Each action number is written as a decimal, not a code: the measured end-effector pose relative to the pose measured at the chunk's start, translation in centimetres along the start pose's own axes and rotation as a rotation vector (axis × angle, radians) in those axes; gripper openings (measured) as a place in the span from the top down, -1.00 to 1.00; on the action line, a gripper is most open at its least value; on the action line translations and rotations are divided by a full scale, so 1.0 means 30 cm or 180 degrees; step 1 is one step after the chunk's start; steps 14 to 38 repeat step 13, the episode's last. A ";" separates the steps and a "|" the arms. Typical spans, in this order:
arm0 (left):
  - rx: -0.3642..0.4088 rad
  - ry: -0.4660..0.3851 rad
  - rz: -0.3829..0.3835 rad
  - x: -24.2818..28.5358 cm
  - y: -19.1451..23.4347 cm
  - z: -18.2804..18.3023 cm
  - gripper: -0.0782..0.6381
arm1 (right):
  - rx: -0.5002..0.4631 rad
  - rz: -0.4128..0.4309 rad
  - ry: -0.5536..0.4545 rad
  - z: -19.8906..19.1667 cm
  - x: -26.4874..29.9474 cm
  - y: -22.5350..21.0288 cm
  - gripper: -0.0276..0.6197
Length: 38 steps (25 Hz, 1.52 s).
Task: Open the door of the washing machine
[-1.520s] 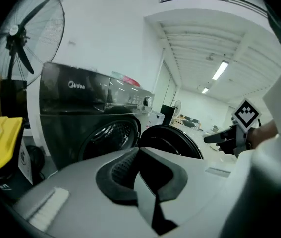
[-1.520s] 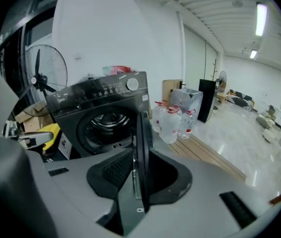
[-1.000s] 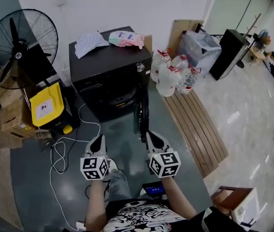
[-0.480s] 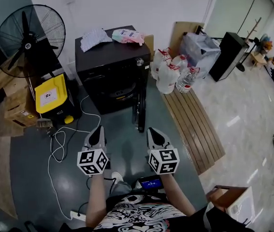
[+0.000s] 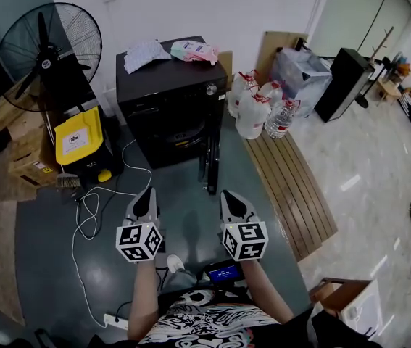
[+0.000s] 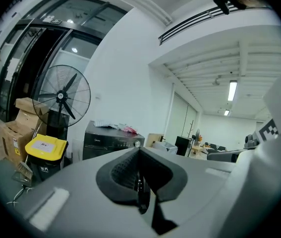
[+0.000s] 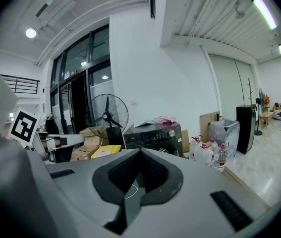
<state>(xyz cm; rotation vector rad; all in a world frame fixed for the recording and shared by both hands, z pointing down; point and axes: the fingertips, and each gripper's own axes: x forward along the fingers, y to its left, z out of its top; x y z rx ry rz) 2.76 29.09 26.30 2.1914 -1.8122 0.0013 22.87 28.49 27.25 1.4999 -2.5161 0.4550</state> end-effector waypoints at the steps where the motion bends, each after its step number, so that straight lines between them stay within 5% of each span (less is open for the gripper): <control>1: -0.0015 -0.0002 0.0007 -0.002 0.002 -0.001 0.78 | -0.0001 0.0004 0.0001 0.000 -0.001 0.001 0.91; 38: 0.0003 0.0001 0.0042 0.002 0.009 -0.006 0.78 | -0.0050 0.0031 0.0031 -0.010 0.010 0.003 0.91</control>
